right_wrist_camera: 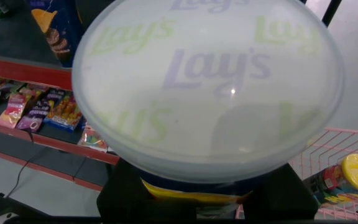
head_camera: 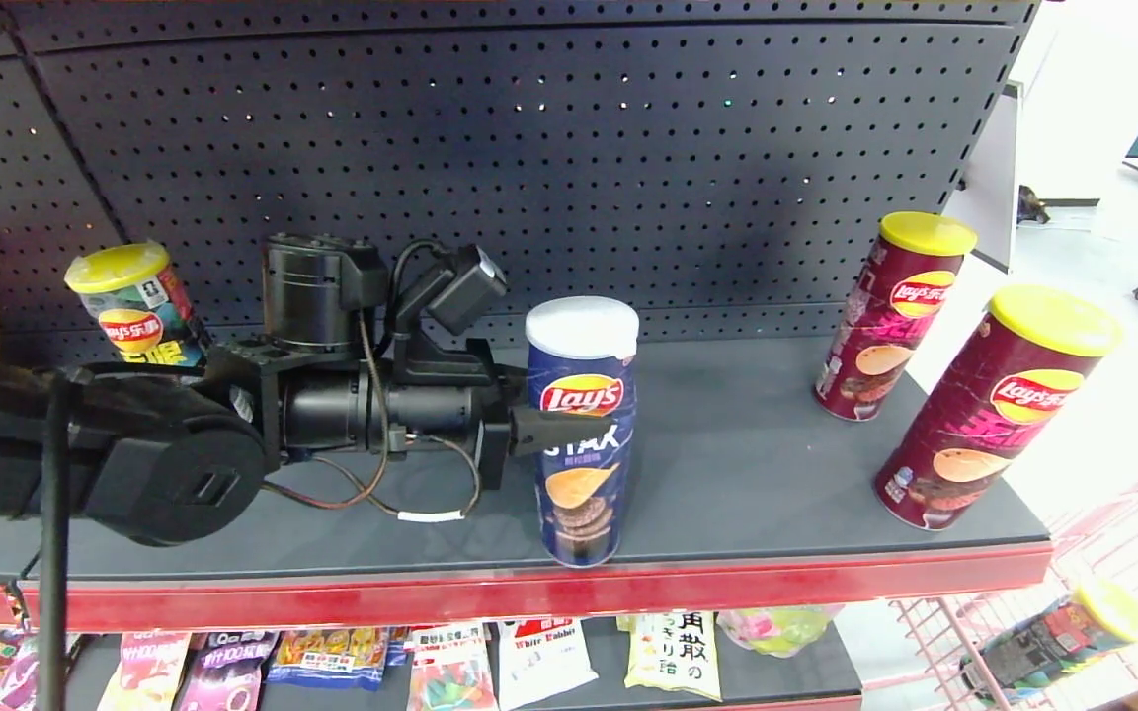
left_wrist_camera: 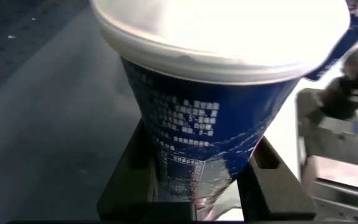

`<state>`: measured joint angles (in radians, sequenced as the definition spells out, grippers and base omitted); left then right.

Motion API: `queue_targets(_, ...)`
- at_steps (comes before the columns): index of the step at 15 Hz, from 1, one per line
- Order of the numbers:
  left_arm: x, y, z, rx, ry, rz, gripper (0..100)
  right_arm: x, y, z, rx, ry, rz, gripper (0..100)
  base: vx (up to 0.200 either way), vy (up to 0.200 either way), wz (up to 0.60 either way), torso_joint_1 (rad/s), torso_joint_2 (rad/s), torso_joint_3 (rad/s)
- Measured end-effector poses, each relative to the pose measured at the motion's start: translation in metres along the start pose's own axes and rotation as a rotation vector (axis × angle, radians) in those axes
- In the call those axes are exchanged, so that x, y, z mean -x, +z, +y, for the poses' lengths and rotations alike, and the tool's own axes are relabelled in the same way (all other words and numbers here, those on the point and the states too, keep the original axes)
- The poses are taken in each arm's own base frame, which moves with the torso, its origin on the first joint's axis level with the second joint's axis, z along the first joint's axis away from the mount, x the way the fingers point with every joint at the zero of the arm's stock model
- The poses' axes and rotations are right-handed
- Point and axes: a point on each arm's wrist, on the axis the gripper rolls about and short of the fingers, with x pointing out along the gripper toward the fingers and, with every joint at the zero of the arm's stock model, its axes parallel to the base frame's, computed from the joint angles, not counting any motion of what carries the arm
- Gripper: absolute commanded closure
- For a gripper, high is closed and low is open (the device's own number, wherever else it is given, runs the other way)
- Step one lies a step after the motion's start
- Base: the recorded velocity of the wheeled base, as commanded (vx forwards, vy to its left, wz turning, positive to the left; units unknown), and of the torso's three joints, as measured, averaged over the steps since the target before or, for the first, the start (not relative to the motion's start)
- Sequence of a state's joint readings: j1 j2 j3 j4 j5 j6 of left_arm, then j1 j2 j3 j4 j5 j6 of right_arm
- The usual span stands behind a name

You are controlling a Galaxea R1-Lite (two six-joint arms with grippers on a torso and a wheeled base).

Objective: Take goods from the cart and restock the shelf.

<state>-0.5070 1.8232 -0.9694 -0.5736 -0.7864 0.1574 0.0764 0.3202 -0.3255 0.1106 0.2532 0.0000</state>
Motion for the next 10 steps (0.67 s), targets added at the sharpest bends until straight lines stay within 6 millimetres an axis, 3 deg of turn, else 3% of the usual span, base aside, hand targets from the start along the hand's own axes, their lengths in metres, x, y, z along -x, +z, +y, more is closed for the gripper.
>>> queue_targets(10,-0.0055,0.0059,0.0064,-0.007,0.001,-0.018,100,-0.0019,-0.0017,-0.0005,-0.004,0.001,0.015,100,0.0,0.0,0.0,0.0,0.0,0.0)
